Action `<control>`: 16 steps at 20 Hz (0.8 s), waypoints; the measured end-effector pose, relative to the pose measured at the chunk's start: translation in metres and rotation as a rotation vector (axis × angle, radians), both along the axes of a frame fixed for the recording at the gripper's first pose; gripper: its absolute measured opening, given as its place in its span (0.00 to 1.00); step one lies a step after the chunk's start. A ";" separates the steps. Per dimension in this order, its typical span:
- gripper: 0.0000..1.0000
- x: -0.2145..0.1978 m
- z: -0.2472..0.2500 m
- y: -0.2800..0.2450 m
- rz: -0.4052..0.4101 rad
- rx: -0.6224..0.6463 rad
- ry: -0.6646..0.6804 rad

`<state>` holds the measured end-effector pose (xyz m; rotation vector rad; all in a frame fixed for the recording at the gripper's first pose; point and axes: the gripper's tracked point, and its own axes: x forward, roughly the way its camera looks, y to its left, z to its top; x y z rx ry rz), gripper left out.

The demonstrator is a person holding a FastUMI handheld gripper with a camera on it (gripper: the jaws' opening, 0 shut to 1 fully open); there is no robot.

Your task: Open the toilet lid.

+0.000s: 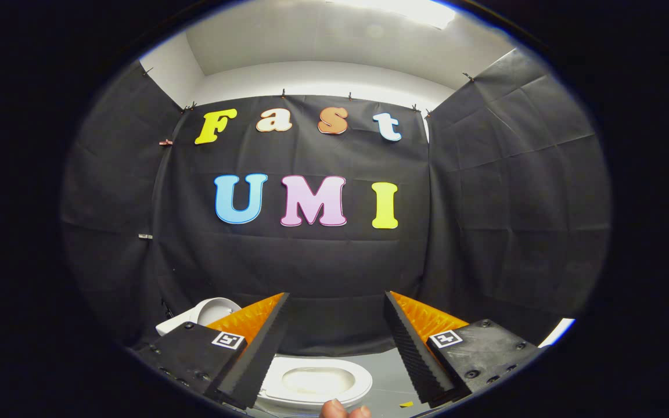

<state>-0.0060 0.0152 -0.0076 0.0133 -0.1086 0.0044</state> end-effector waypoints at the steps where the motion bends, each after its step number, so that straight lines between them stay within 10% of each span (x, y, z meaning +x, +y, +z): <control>1: 1.00 0.000 0.000 0.000 0.003 0.002 -0.001; 16: 1.00 0.005 -0.007 -0.005 -0.003 0.009 0.015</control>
